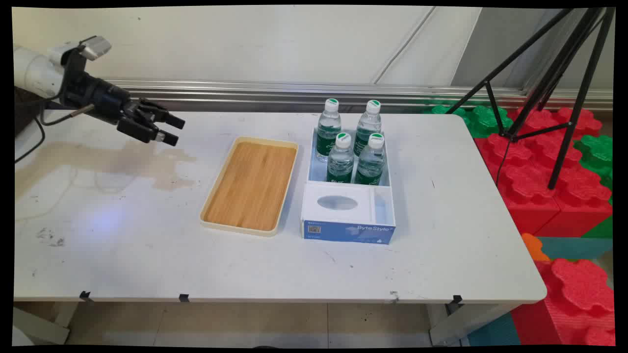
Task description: Pick up the green bottle from the white box
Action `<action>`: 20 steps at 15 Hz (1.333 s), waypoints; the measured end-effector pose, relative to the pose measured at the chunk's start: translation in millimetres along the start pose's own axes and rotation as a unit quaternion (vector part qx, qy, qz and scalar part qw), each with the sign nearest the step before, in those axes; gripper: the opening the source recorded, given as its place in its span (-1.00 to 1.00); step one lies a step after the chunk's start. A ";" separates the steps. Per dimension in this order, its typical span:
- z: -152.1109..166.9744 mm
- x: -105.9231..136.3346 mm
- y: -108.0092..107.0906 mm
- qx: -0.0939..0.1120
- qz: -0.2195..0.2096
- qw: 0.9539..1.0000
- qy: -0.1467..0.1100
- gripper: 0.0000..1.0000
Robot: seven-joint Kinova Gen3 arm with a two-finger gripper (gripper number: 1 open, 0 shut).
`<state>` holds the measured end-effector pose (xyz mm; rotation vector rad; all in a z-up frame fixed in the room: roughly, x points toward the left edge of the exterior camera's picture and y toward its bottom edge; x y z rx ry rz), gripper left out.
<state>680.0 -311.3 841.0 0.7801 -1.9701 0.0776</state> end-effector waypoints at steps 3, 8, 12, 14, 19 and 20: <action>17.9 0.6 1.5 -0.001 -0.003 1.000 0.013 1.00; 56.9 6.0 6.8 -0.002 0.000 0.999 0.036 1.00; 91.7 11.9 6.7 -0.002 0.016 0.999 0.051 1.00; 110.8 15.9 3.5 0.000 0.027 0.998 0.060 1.00; 157.6 31.1 -6.3 0.002 0.052 0.995 0.084 1.00; 166.2 34.8 -7.1 0.001 0.056 0.994 0.090 1.00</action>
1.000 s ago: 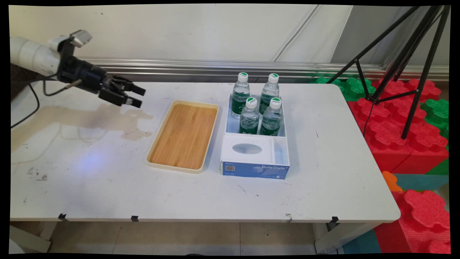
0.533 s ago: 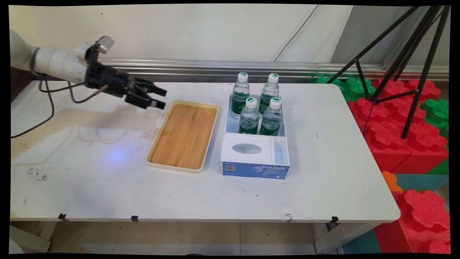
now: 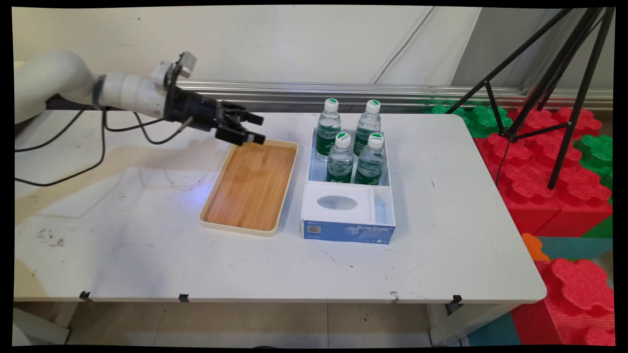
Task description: Pick up the green bottle from the white box
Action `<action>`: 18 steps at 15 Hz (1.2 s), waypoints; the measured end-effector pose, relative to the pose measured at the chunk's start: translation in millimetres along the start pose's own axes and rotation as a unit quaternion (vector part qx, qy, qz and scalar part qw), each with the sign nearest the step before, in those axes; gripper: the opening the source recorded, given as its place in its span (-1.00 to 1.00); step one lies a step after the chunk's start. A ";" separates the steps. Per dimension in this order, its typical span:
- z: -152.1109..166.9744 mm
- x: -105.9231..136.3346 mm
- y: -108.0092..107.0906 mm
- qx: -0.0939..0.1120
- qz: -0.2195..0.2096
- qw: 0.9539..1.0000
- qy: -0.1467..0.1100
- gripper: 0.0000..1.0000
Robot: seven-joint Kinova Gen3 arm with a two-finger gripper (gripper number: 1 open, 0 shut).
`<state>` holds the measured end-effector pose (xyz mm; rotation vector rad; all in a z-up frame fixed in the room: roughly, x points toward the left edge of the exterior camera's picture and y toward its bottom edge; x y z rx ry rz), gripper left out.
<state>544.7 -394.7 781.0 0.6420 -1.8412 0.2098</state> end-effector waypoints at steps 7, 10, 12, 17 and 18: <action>43.1 6.5 0.7 -0.001 0.018 1.000 0.019 1.00; 58.1 7.4 -1.5 0.006 0.035 0.999 0.020 1.00; 68.4 8.6 -5.3 0.011 0.047 0.999 0.022 1.00; 90.2 12.1 -13.1 0.020 0.062 0.997 0.029 1.00; 95.2 13.2 -14.4 0.021 0.064 0.997 0.031 1.00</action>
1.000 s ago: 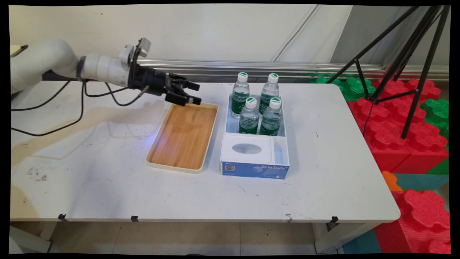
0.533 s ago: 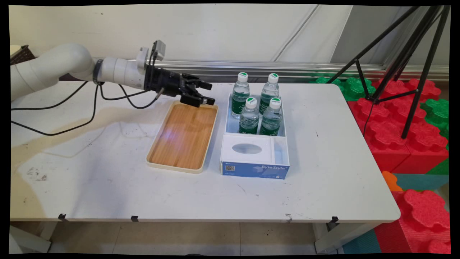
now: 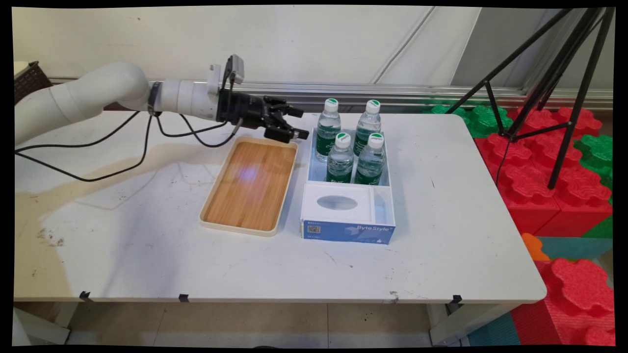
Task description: Pick up the green bottle from the white box
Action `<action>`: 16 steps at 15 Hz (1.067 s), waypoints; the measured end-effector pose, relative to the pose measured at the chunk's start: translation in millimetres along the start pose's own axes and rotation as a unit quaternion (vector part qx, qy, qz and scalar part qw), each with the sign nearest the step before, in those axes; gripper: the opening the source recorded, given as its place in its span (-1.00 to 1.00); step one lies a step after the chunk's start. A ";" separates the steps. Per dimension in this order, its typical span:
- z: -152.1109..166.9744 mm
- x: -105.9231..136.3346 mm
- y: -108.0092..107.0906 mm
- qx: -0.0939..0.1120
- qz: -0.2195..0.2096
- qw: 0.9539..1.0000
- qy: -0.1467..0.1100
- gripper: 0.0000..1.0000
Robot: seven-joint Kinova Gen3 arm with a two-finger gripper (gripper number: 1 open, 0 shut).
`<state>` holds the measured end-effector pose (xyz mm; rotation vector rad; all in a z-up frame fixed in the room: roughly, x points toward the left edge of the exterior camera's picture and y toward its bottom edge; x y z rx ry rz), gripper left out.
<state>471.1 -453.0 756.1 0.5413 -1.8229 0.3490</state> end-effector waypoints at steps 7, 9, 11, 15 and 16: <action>25.3 -0.7 -1.2 0.004 0.004 1.000 0.007 1.00; 31.1 -1.3 -1.5 0.005 0.004 1.000 0.008 1.00; 38.3 -2.2 -2.3 0.006 0.005 1.000 0.009 1.00; 48.6 -3.2 -5.9 0.009 0.009 1.000 0.011 1.00; 51.3 -3.5 -7.3 0.011 0.011 1.000 0.011 1.00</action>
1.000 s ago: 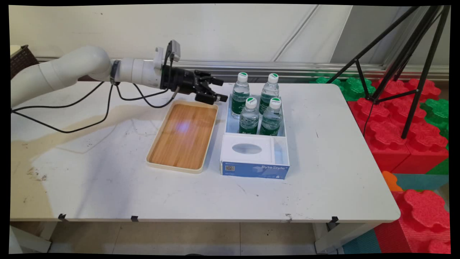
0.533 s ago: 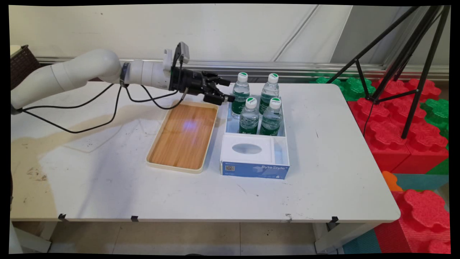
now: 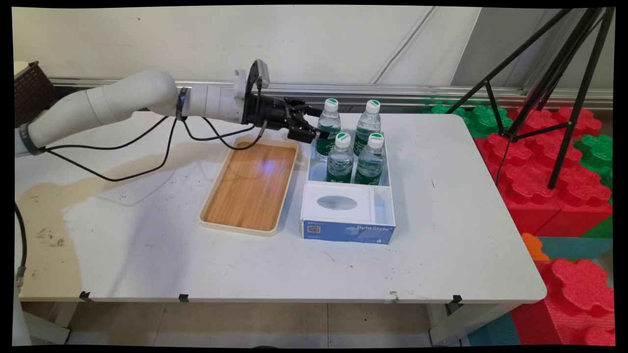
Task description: Pick up the green bottle from the white box
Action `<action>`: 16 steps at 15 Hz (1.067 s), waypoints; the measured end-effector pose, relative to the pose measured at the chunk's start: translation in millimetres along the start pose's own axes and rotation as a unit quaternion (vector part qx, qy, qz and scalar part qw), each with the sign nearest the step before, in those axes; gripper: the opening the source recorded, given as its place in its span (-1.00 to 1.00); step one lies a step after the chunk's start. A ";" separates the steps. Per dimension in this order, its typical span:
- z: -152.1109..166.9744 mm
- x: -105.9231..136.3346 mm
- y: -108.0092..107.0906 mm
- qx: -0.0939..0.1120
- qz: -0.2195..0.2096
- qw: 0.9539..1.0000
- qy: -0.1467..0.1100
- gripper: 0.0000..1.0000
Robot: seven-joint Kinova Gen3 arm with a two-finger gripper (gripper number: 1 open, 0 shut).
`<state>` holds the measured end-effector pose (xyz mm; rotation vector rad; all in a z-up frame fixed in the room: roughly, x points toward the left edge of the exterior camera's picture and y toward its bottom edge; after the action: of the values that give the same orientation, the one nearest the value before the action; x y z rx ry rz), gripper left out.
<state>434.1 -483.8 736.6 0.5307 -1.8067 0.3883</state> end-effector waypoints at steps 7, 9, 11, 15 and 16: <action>10.9 -1.6 -4.5 0.004 0.006 1.000 0.001 1.00; 14.4 -2.0 -5.4 0.004 0.007 1.000 0.002 1.00; 17.1 -2.4 -5.7 0.005 0.007 1.000 0.002 1.00; 21.5 -3.0 -6.0 0.005 0.007 1.000 0.003 1.00; 22.6 -3.2 -6.1 0.005 0.007 1.000 0.003 1.00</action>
<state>419.9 -500.0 726.9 0.5226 -1.8048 0.4085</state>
